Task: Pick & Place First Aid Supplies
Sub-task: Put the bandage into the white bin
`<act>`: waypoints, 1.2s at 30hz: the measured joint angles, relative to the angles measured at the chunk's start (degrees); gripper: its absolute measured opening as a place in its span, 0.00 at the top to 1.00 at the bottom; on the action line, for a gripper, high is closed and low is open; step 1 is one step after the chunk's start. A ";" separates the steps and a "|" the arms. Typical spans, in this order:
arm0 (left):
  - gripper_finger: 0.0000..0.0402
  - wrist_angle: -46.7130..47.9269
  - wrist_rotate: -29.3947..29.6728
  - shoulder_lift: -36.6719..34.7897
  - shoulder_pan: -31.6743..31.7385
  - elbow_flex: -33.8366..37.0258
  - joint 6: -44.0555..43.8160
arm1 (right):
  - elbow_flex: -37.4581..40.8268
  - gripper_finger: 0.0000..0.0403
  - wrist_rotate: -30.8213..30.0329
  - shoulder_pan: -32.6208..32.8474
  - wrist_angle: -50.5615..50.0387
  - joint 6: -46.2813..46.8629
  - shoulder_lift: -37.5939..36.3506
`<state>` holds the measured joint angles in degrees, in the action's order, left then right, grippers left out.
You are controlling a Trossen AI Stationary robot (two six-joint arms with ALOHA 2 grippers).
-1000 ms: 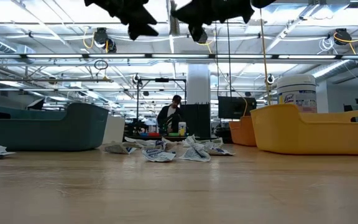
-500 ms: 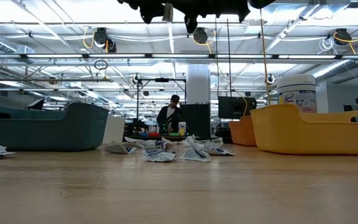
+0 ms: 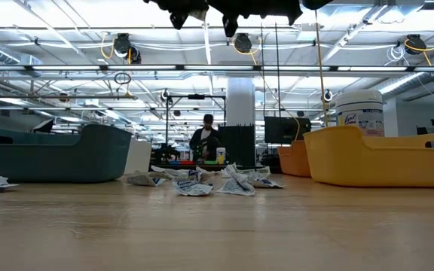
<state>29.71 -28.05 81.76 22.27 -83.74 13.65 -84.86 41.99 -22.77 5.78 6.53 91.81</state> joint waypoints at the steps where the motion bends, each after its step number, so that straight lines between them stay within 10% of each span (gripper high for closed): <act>1: 0.98 0.03 0.03 0.00 0.03 0.00 -0.61 | 0.00 0.96 -0.20 0.01 0.00 -0.09 0.00; 18: 1.00 16.51 18.36 0.00 8.37 0.00 -22.27 | -0.04 0.54 -15.14 -4.27 -2.98 -11.68 -3.62; 36: 1.00 43.12 35.95 2.72 18.42 -0.09 -41.47 | -0.02 0.52 -15.19 -5.01 -3.10 -18.04 -4.39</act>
<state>72.84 7.90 84.47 40.70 -83.83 -27.82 -84.88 26.80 -27.78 2.68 -11.51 87.42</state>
